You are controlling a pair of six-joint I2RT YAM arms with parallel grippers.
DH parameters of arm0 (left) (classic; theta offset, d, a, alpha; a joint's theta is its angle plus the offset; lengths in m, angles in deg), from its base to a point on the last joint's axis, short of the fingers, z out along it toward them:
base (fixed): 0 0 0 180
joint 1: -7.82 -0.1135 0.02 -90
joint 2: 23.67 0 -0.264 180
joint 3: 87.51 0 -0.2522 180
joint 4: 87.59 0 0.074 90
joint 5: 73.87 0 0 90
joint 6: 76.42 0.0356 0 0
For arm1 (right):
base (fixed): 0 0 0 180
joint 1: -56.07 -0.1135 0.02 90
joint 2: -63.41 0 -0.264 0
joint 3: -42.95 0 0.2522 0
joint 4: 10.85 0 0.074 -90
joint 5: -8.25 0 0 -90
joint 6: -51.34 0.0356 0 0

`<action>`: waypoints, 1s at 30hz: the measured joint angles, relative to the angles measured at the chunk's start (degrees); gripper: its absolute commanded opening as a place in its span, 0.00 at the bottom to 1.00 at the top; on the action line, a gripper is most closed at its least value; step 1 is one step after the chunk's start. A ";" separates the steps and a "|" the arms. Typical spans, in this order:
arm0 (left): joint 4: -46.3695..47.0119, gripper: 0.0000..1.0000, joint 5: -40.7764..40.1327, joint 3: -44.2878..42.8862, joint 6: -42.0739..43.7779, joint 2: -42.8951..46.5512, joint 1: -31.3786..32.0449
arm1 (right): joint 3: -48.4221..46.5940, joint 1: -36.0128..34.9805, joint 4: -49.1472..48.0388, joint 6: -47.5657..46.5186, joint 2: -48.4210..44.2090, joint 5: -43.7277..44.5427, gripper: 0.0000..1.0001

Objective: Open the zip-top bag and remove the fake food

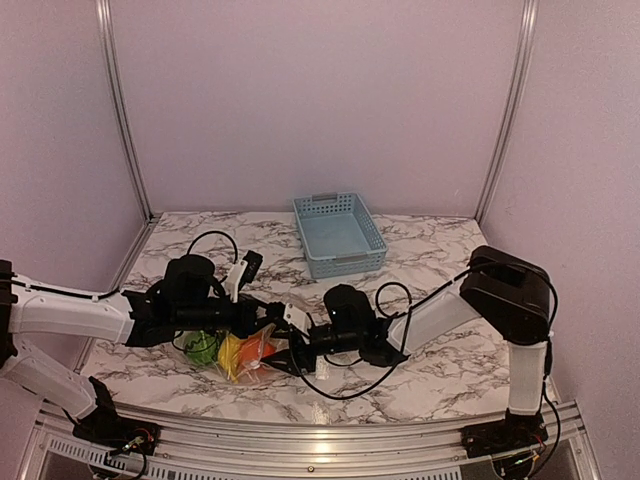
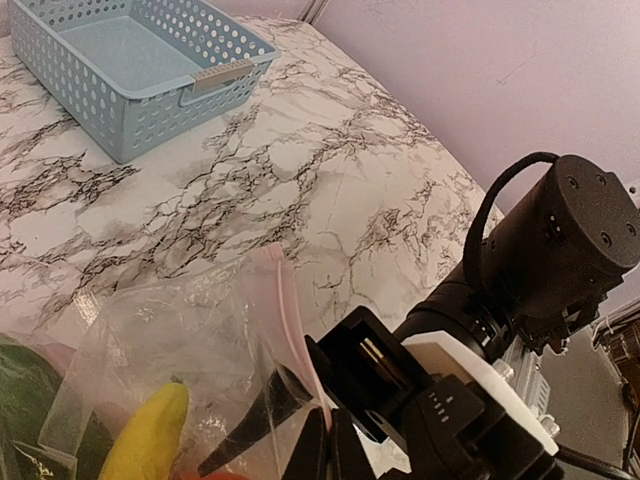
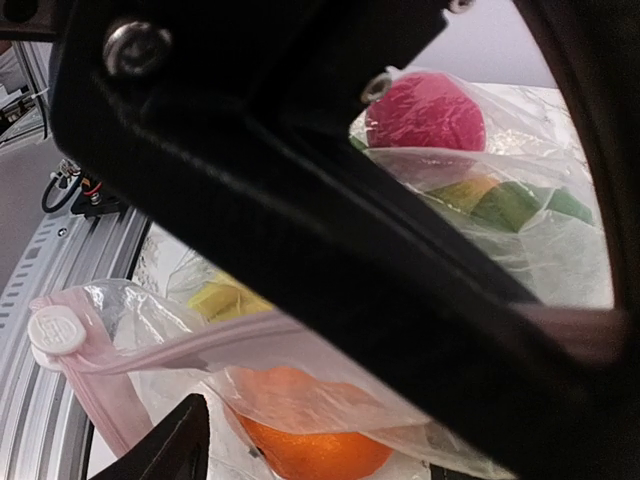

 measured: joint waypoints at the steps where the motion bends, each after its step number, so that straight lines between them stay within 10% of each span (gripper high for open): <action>1: 0.24 0.00 0.07 0.15 0.00 0.00 0.00 | -0.11 -0.35 -0.04 0.13 0.09 0.00 0.71; 10: 1.75 0.00 0.00 1.57 -0.24 0.00 0.00 | -1.92 -2.12 -1.60 1.40 3.96 2.47 0.74; 23: 2.56 0.00 -0.59 2.69 -0.24 0.28 0.00 | 2.40 -2.32 -3.74 2.75 2.60 6.21 0.36; 30: 2.54 0.00 -1.03 3.72 -0.17 1.36 0.00 | 5.97 -2.34 -3.82 2.71 -1.86 11.65 0.42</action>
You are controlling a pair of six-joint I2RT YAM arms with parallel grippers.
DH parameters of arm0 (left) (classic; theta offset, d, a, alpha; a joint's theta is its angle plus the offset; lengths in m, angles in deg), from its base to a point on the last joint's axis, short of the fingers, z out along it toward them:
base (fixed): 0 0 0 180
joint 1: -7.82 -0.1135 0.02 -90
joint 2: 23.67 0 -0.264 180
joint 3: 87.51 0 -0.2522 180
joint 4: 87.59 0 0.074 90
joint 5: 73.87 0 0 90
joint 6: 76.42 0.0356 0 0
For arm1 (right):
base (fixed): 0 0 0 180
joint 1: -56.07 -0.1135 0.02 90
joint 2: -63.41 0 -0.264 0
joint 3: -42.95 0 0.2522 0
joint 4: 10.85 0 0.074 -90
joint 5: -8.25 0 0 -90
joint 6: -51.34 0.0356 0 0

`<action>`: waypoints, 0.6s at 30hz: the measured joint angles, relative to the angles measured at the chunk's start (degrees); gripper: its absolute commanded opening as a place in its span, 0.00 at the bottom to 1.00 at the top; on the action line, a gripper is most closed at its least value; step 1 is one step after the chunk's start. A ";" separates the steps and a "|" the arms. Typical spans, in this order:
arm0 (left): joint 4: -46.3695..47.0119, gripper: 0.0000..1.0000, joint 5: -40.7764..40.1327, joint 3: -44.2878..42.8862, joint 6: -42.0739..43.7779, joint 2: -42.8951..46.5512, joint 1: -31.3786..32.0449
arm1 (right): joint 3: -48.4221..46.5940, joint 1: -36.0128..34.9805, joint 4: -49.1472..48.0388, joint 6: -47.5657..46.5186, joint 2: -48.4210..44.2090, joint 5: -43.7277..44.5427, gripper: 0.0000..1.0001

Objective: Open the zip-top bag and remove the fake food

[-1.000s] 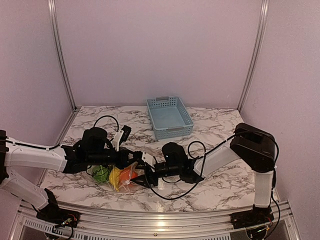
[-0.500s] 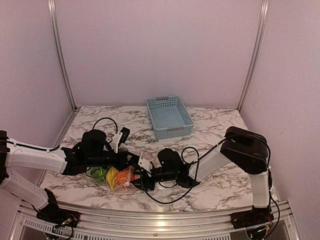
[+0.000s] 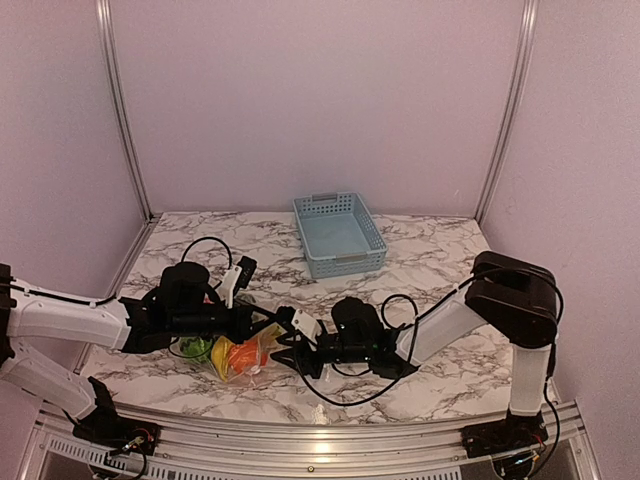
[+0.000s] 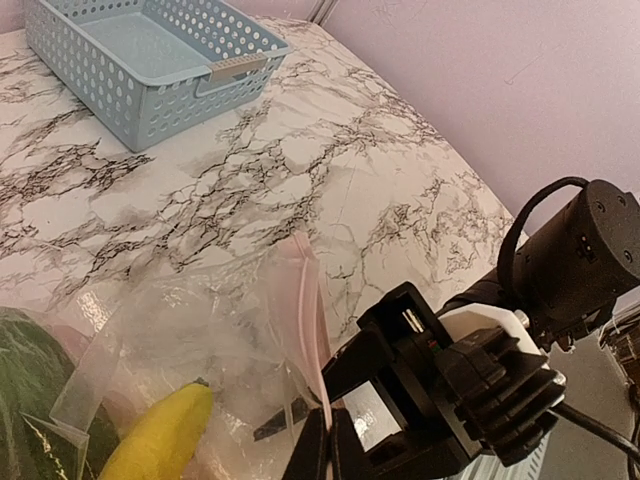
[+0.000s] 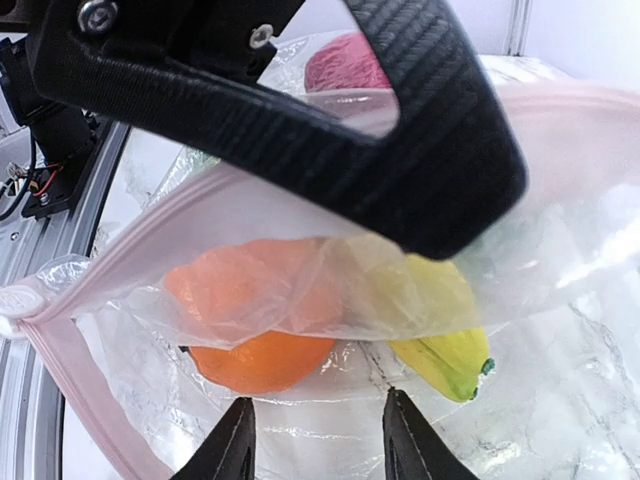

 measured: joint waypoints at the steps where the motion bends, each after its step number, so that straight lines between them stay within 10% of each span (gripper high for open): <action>1: 0.00 0.00 0.04 0.00 0.07 0.04 0.02 | 0.17 0.00 -0.07 -0.04 -0.17 0.00 0.41; 10: -4.94 0.00 0.17 -3.41 4.50 0.31 4.22 | -2.80 0.00 -0.76 0.57 1.55 -0.79 0.32; 18: -5.20 0.00 0.04 -2.51 6.16 0.11 4.94 | -3.93 0.04 -6.78 3.43 5.29 -3.69 0.57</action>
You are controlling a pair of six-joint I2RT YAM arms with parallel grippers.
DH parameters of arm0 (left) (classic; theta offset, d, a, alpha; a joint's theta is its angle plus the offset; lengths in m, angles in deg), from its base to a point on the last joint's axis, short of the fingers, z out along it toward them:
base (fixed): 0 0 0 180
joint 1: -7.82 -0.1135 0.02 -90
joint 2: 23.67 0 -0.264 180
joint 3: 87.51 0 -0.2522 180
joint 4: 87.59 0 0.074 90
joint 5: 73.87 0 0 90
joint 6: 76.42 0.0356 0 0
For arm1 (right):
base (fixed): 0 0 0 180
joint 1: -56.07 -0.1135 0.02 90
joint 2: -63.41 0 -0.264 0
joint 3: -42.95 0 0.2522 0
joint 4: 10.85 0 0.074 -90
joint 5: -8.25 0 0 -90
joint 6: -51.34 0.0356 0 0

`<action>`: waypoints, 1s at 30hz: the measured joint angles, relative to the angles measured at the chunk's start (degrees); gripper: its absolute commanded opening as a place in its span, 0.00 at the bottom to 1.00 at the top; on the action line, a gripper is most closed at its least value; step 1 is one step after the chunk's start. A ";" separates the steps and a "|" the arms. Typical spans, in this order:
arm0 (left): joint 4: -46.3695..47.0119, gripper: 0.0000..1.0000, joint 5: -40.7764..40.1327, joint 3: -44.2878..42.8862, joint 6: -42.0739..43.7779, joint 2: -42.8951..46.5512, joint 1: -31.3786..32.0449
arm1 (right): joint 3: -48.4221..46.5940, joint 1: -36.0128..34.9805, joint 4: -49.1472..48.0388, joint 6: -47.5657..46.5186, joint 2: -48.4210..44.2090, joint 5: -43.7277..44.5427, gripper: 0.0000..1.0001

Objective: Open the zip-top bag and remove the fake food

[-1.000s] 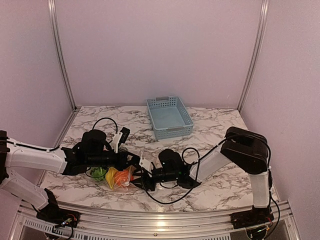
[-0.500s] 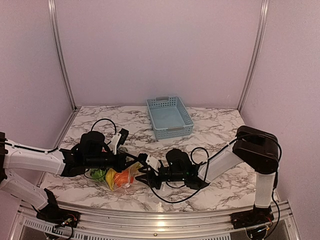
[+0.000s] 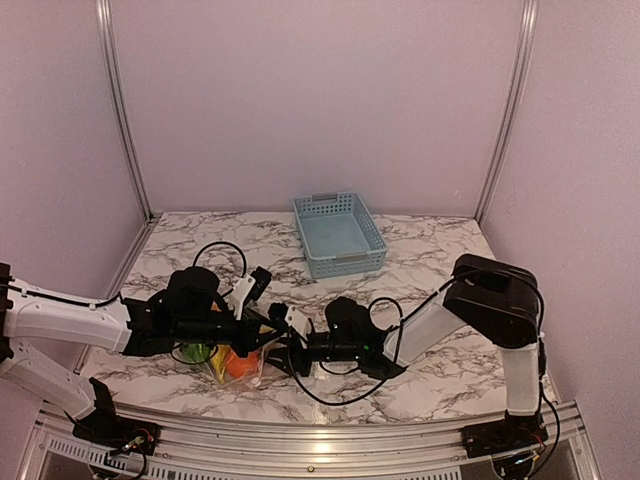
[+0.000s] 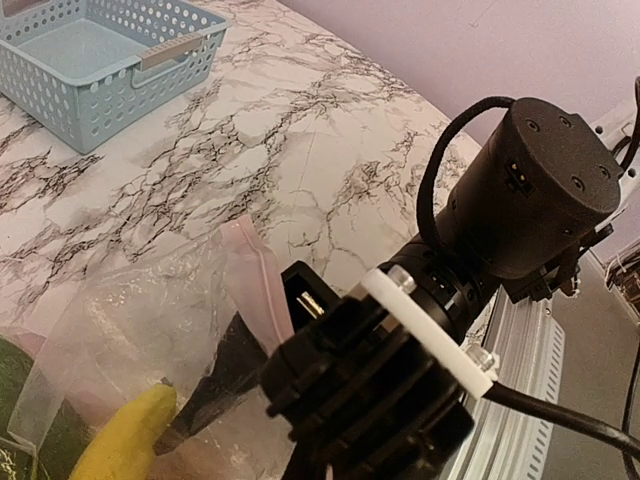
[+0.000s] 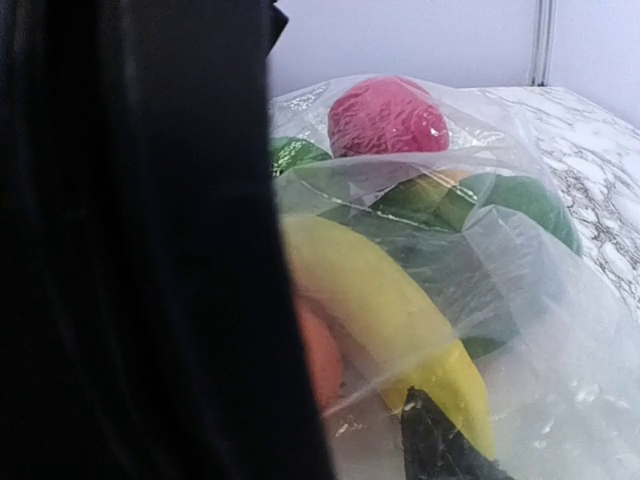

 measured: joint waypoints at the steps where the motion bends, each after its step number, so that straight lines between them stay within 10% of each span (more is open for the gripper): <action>1: 0.79 0.00 0.00 0.61 0.00 0.00 0.02 | 0.00 0.00 -0.96 0.17 0.59 -0.66 0.57; 13: -3.19 0.57 -5.55 3.61 -3.45 8.76 -0.20 | 1.14 -0.37 -8.04 1.31 3.32 -3.10 0.62; 30: -24.50 0.08 -7.98 13.92 -17.07 27.47 -2.60 | 3.21 -0.55 -6.75 0.61 3.30 -3.98 0.75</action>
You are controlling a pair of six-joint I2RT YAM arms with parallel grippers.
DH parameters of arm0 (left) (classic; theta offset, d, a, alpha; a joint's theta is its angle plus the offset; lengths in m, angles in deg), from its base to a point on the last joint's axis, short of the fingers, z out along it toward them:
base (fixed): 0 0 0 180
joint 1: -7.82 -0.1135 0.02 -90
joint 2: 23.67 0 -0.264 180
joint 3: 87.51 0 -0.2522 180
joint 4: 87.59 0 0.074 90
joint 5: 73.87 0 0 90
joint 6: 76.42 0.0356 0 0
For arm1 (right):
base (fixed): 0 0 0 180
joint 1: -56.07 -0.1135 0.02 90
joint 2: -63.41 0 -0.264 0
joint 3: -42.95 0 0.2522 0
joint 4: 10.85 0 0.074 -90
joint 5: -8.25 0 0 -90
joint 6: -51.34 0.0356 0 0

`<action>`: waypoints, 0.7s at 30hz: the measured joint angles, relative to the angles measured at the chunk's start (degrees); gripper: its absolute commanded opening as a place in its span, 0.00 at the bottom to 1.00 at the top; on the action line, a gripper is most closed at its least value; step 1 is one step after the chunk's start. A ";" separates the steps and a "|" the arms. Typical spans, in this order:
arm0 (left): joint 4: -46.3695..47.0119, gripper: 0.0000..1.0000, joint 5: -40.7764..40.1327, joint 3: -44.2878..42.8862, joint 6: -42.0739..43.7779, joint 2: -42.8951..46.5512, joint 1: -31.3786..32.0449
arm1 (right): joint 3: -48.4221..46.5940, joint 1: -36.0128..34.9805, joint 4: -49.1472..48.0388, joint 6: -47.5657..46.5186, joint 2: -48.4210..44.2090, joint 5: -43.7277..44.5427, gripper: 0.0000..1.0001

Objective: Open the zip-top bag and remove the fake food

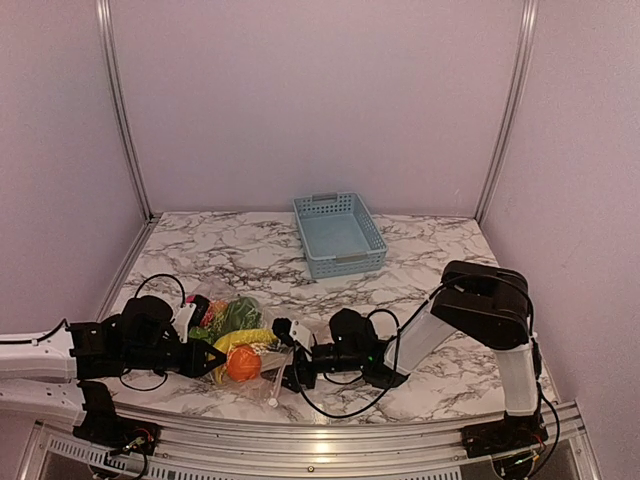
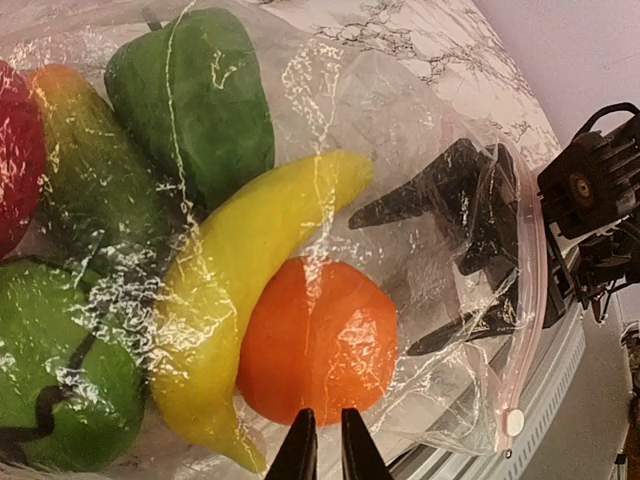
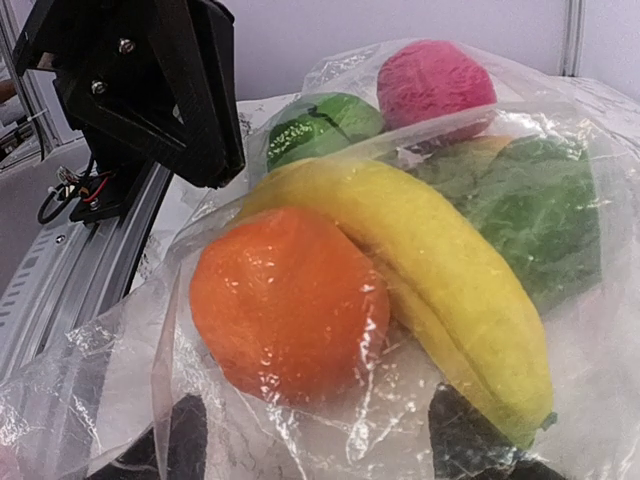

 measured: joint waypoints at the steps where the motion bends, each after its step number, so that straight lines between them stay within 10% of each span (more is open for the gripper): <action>1: -0.48 0.07 0.00 0.15 -0.39 -0.44 0.00 | 0.00 0.00 0.17 -0.17 0.00 -0.17 0.76; 21: 7.30 0.08 1.68 -2.89 -1.11 -21.38 0.00 | -6.49 0.02 8.98 -3.48 0.17 -0.79 0.99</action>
